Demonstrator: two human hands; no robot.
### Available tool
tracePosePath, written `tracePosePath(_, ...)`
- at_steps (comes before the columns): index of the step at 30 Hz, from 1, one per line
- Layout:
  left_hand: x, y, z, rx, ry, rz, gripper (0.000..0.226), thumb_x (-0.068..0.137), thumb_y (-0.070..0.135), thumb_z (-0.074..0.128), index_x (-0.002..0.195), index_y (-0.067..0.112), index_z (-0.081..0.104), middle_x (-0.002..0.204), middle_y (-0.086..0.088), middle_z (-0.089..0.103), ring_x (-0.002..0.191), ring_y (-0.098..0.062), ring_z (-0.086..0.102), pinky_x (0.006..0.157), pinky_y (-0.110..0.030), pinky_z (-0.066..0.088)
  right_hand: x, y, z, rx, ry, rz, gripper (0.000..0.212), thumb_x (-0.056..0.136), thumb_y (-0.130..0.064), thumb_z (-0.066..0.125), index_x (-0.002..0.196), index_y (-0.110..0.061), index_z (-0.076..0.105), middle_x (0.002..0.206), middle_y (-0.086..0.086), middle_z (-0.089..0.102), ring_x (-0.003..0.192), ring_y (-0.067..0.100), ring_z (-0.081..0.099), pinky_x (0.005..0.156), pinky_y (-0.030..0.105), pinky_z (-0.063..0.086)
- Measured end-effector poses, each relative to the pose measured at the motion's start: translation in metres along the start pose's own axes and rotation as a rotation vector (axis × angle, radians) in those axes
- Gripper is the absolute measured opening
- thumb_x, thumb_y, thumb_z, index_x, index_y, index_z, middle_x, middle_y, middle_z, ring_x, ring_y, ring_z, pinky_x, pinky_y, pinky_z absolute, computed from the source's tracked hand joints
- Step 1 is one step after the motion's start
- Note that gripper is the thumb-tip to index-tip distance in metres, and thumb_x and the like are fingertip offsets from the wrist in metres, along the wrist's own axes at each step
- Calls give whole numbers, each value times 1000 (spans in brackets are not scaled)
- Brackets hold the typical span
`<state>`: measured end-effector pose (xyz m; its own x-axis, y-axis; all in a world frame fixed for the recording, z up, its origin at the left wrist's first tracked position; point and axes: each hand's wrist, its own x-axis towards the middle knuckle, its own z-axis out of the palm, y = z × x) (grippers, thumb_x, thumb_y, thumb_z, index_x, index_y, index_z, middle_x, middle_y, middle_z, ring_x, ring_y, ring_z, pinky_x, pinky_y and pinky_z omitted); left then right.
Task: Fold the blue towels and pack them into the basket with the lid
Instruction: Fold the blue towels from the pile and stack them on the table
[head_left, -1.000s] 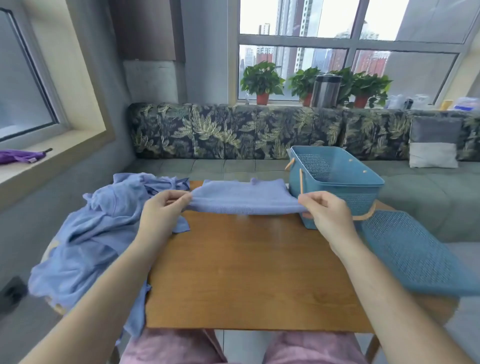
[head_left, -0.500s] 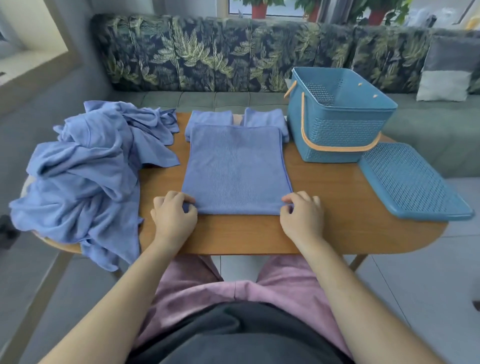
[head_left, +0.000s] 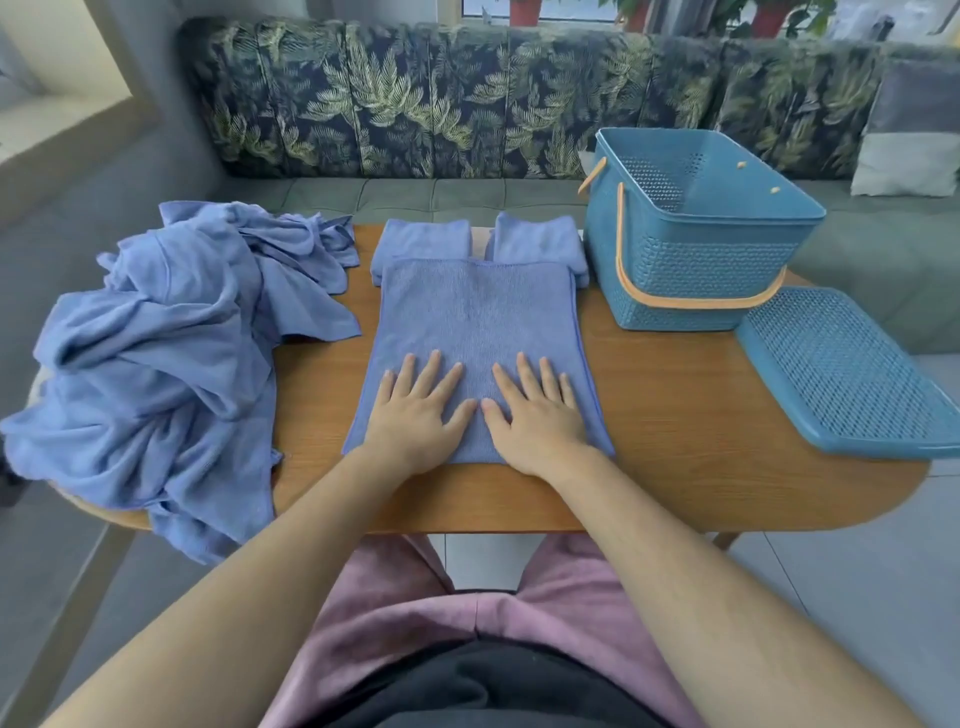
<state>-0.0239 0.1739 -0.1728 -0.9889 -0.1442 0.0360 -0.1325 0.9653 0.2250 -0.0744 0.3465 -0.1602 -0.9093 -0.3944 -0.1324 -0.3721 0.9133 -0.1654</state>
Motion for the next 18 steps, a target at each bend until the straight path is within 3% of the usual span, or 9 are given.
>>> tracePosePath(5, -66, 13, 3, -18, 15, 3, 83, 84, 71, 8, 157, 35, 27, 167, 5, 15, 155, -26, 7, 124, -47, 2, -68, -7, 4, -27, -21, -12, 65, 104, -56, 21, 162, -31, 7, 170, 2, -6, 155, 28, -12, 125, 49, -6)
tracePosePath(8, -50, 13, -4, -73, 64, 15, 75, 89, 65, 19, 153, 30, 38, 164, 1, 25, 153, -28, 16, 123, -47, 11, -48, -7, -10, 34, 105, -34, 59, 105, -45, 31, 160, -25, 23, 169, 3, 11, 156, 25, 3, 125, 45, 6)
tracePosePath(10, -21, 11, -8, -88, 62, 38, 68, 94, 59, 27, 154, 30, 35, 165, -1, 22, 153, -28, 14, 123, -46, 11, -16, -7, -16, 33, 152, -57, 57, 106, -40, 29, 160, -24, 22, 169, 0, 10, 156, 22, 2, 125, 44, 5)
tracePosePath(15, 4, 9, -2, -21, -32, 28, 83, 85, 70, 2, 158, 36, 20, 168, 4, 9, 155, -26, 4, 124, -48, 4, 10, -7, 0, 18, 18, -35, 59, 107, -46, 16, 162, -28, 6, 170, -2, -7, 156, 21, -11, 125, 45, -8)
tracePosePath(18, -21, 12, 2, -31, 4, 27, 82, 85, 69, 4, 157, 37, 25, 167, 5, 13, 155, -25, 7, 124, -46, 6, -12, -6, 7, 25, 21, -58, 61, 106, -49, 16, 162, -30, 4, 169, -4, -9, 155, 20, -13, 125, 45, -8)
